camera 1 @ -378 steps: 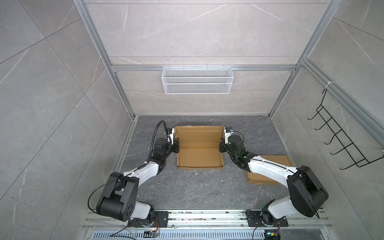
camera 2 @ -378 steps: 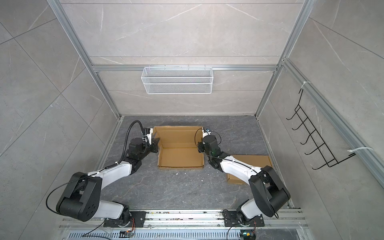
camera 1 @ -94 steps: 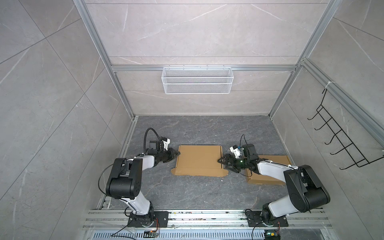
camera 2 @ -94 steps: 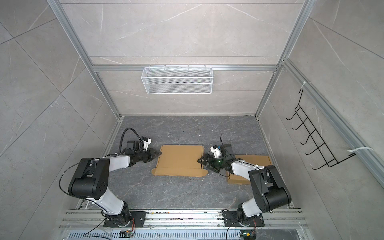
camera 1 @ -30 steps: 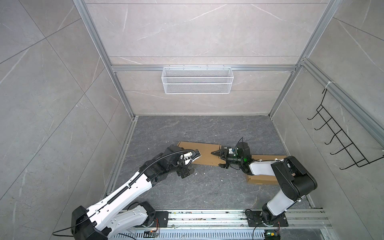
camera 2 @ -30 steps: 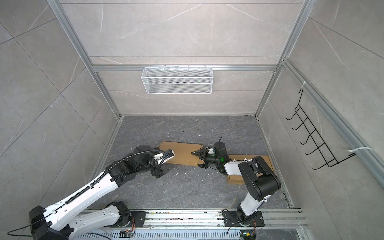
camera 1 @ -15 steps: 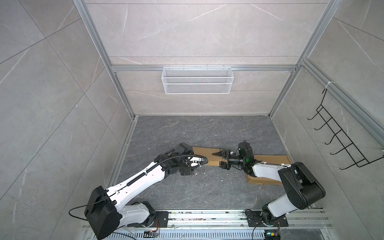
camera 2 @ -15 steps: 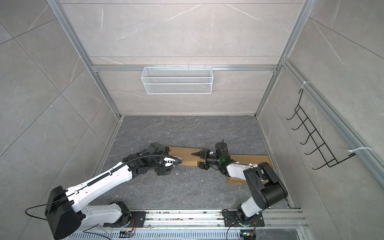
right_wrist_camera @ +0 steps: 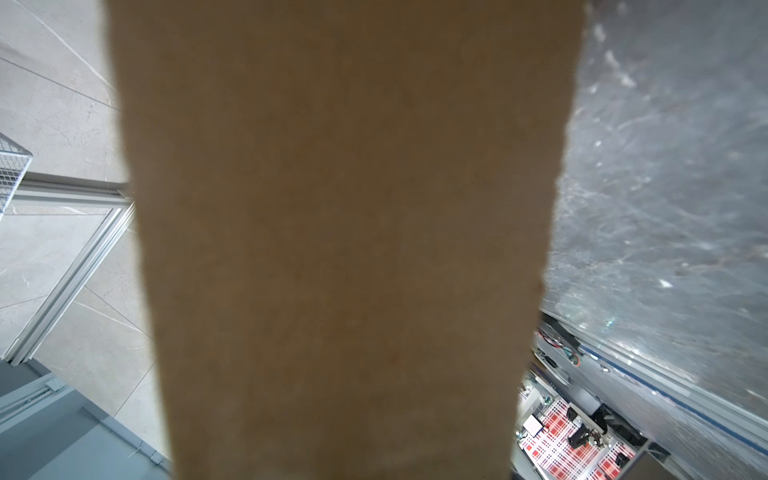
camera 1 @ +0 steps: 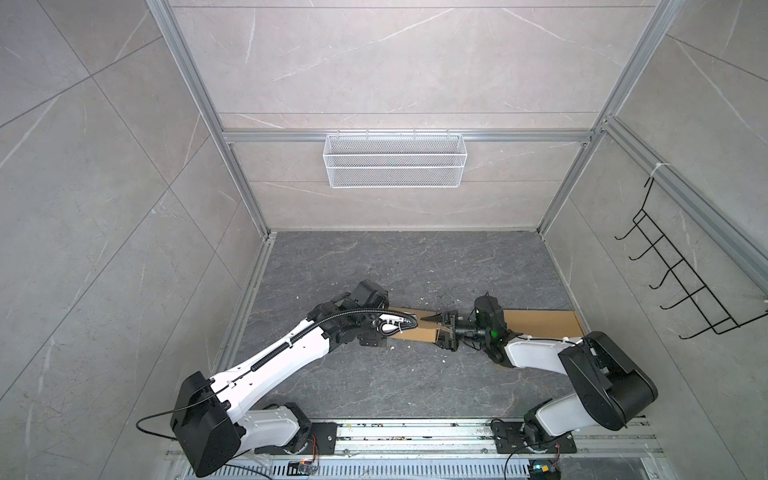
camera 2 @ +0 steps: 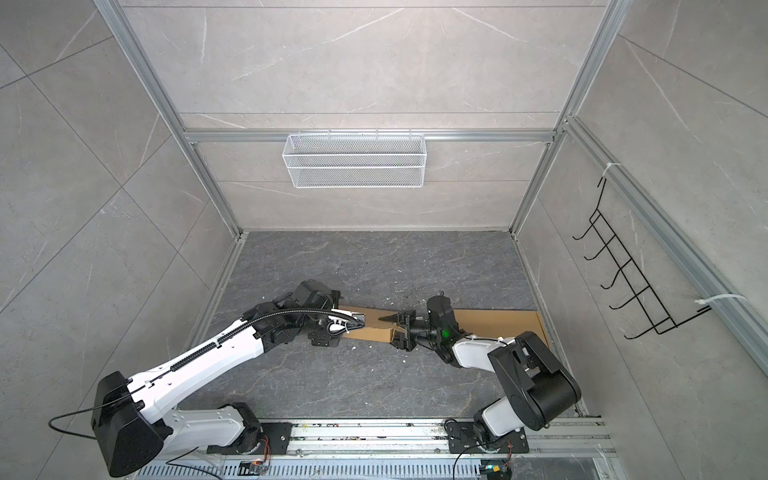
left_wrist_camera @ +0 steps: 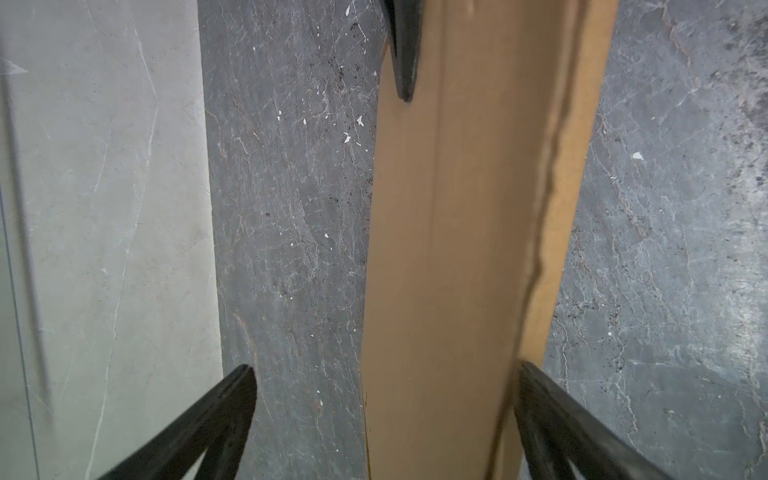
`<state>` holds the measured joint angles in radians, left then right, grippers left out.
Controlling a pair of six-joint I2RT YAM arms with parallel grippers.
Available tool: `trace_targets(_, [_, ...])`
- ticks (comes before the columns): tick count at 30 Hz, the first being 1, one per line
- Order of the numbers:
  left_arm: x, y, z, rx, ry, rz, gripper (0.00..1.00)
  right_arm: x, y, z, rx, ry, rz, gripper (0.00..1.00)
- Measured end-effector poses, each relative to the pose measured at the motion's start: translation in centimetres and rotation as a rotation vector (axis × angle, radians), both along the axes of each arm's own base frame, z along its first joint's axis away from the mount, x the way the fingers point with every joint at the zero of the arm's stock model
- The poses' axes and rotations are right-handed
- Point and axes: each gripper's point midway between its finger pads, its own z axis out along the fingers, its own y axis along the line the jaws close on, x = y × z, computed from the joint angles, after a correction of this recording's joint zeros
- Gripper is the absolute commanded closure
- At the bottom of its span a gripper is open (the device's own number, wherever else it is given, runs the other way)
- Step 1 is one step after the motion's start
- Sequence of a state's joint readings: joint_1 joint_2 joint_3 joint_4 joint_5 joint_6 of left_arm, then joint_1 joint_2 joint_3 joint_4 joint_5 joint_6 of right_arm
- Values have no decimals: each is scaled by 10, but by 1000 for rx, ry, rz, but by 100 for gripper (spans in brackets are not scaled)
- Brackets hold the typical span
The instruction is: Fold the paper box
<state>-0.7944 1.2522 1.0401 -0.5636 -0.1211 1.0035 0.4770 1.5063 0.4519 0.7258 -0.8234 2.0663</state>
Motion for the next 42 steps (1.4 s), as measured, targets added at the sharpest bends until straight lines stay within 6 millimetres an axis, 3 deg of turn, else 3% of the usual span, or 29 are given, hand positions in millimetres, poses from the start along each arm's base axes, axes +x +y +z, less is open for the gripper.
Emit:
trace_targets(10, [0, -8, -17, 36, 59, -24, 2, 9, 3, -8, 9, -31, -26, 54])
trace_targets(15, [3, -17, -7, 13, 73, -34, 2, 11, 6, -10, 20, -49, -21, 54])
trace_targets(20, [3, -23, -16, 31, 131, -40, 2, 10, 6, -10, 20, -51, -21, 54])
trace_targets(30, [-14, -20, -8, 25, 197, -25, 2, 17, 1, -10, 21, -51, -41, 54])
trace_targets(37, [-19, -15, -29, 55, 220, -12, 3, 19, 3, -7, 22, -47, -39, 54])
trace_targets(42, [-6, -16, -40, 68, 146, -12, 3, 20, 3, -6, 24, -46, -37, 53])
